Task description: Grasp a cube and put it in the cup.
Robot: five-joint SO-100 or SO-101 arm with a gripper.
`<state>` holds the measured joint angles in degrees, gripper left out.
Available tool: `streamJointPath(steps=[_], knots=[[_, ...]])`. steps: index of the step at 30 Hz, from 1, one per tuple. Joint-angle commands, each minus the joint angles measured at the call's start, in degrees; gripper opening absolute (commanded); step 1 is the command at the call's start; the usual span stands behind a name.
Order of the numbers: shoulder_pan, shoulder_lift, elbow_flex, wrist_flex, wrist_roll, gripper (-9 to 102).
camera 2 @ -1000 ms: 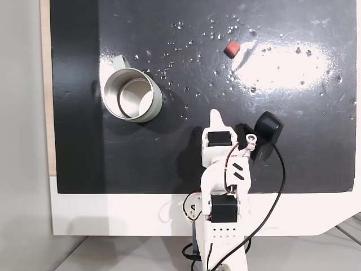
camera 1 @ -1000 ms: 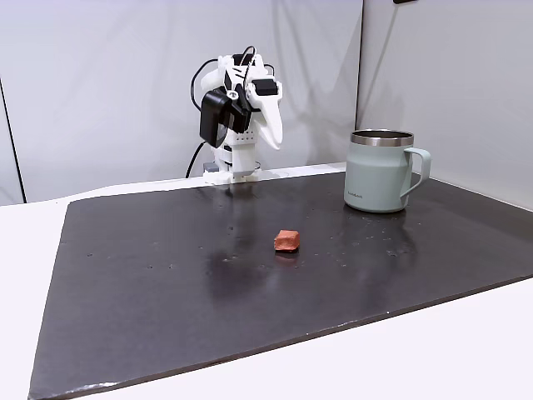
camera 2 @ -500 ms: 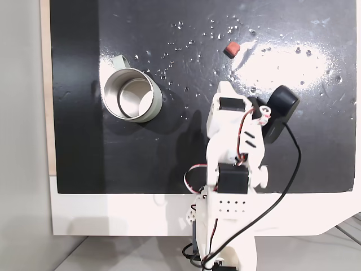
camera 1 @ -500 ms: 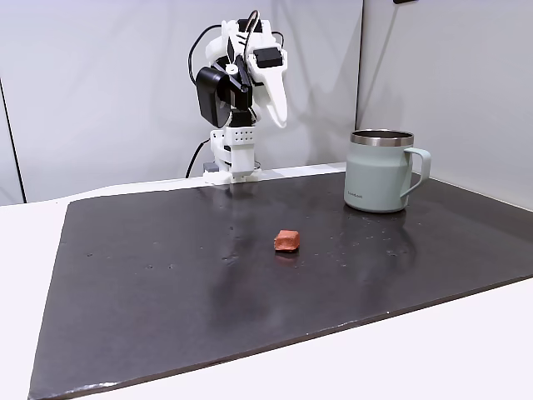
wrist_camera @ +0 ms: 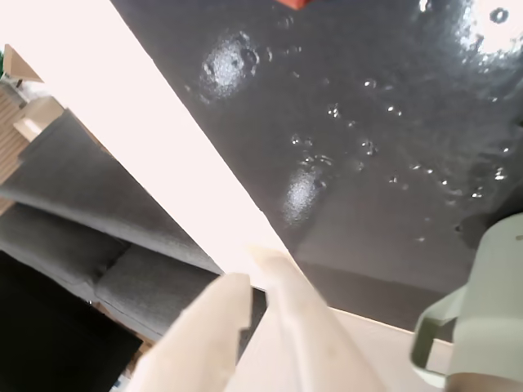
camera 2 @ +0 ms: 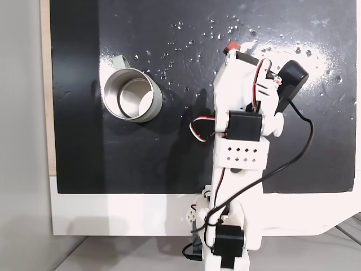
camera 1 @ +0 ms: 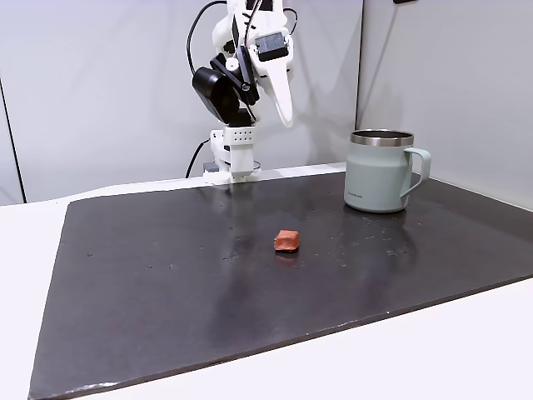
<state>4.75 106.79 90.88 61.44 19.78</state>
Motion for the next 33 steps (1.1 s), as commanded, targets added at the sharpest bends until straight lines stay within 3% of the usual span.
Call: streamJointPath(steps=[1, 26, 33], knots=[[0.09, -4.57, -10.81, 3.25, 2.9, 0], [1.93, -45.18, -56.78, 25.4, 10.2, 0], [2.11, -49.83, -61.79, 28.13, 10.72, 0]])
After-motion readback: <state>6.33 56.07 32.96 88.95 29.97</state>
